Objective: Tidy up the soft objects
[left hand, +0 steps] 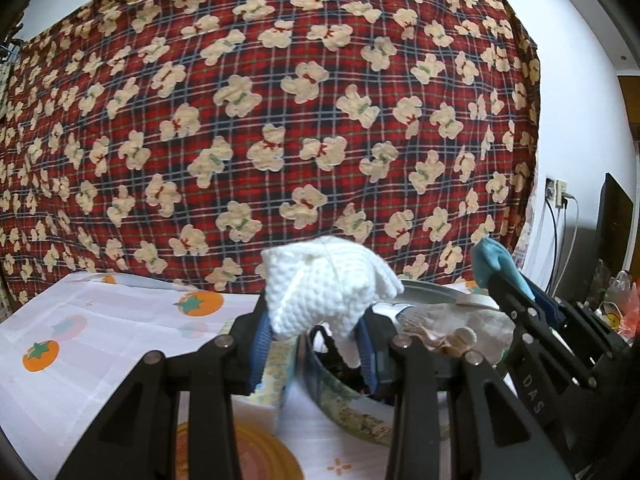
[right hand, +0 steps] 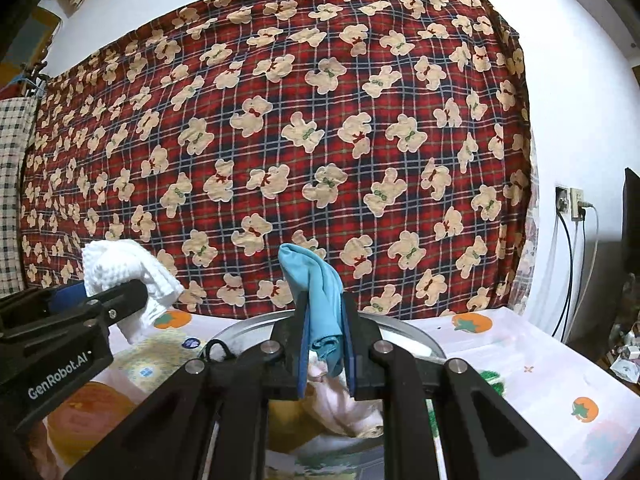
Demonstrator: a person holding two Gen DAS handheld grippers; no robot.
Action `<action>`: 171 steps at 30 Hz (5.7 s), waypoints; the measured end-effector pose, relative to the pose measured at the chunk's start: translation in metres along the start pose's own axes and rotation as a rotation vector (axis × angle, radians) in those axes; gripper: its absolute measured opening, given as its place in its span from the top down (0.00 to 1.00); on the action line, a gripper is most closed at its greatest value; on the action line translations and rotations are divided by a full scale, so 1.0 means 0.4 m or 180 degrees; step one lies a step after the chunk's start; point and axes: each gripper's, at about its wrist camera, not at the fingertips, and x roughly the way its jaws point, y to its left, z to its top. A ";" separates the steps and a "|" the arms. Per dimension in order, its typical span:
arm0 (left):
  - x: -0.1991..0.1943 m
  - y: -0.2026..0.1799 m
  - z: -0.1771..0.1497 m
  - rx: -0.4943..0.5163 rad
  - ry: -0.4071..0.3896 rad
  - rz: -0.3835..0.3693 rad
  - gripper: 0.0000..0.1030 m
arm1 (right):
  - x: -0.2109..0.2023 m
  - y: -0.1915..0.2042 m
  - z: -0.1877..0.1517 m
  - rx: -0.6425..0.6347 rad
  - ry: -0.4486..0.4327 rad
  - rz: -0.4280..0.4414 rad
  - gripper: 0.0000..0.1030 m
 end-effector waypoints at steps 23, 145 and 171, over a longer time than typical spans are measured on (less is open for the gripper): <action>0.100 -0.103 0.019 0.0009 0.0095 -0.0213 0.64 | 0.094 -0.119 0.007 0.0052 0.0127 -0.0324 0.85; 0.022 -0.140 -0.097 0.0106 -0.0091 0.0223 0.00 | -0.035 -0.184 -0.034 0.0423 -0.0426 -0.0526 0.04; 0.021 -0.140 -0.095 0.0154 -0.0078 0.0288 0.00 | -0.036 -0.188 -0.034 0.0425 -0.0436 -0.0520 0.03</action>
